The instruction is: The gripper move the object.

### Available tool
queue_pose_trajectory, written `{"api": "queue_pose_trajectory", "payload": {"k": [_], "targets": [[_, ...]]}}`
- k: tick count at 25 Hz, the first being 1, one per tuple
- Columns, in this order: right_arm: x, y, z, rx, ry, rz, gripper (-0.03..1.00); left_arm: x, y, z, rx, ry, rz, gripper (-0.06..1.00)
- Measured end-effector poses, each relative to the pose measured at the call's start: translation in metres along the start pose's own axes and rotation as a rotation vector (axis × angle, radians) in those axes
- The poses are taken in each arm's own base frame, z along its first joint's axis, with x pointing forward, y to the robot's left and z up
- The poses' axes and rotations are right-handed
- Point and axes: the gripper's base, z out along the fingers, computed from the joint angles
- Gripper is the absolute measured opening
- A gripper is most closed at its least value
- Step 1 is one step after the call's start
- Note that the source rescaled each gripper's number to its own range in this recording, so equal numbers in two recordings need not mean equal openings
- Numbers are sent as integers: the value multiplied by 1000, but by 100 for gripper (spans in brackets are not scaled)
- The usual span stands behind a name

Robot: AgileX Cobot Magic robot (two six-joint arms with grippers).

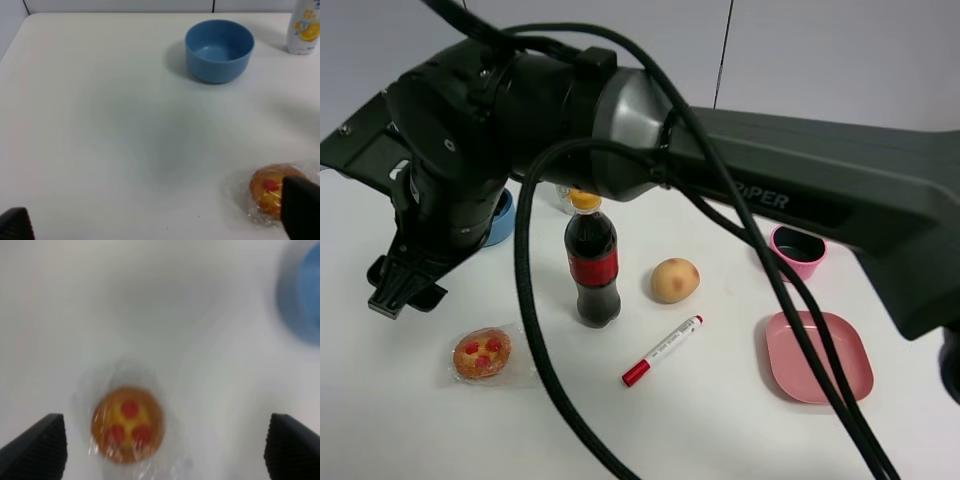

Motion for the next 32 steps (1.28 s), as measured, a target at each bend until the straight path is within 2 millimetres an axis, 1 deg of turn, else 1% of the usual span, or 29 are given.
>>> {"api": "queue_pose_trajectory", "payload": {"k": [4, 6, 8, 9, 13, 15, 17, 19, 21, 25, 27, 32], "targets": [[-7, -4, -5, 30, -74, 55, 61, 0, 0, 0, 0, 0, 0, 100], [-7, -12, -6, 55, -88, 93, 61, 0, 0, 0, 0, 0, 0, 100], [-6, -30, -9, 101, -105, 134, 61, 0, 0, 0, 0, 0, 0, 100], [-4, -43, -11, 131, -106, 149, 61, 0, 0, 0, 0, 0, 0, 100], [12, -100, -20, 240, -100, 231, 61, 0, 0, 0, 0, 0, 0, 100], [22, -127, -29, 282, -91, 280, 61, 0, 0, 0, 0, 0, 0, 100], [33, -154, -43, 327, -87, 328, 61, 0, 0, 0, 0, 0, 0, 100], [42, -173, -55, 360, -74, 370, 61, 0, 0, 0, 0, 0, 0, 100], [53, -191, -72, 394, -59, 413, 61, 0, 0, 0, 0, 0, 0, 100], [69, -209, -99, 427, -7, 474, 61, 0, 0, 0, 0, 0, 0, 100], [78, -213, -110, 431, 46, 494, 61, 0, 0, 0, 0, 0, 0, 100], [113, -230, -150, 447, 220, 583, 61, 0, 0, 0, 0, 0, 0, 100]]}}
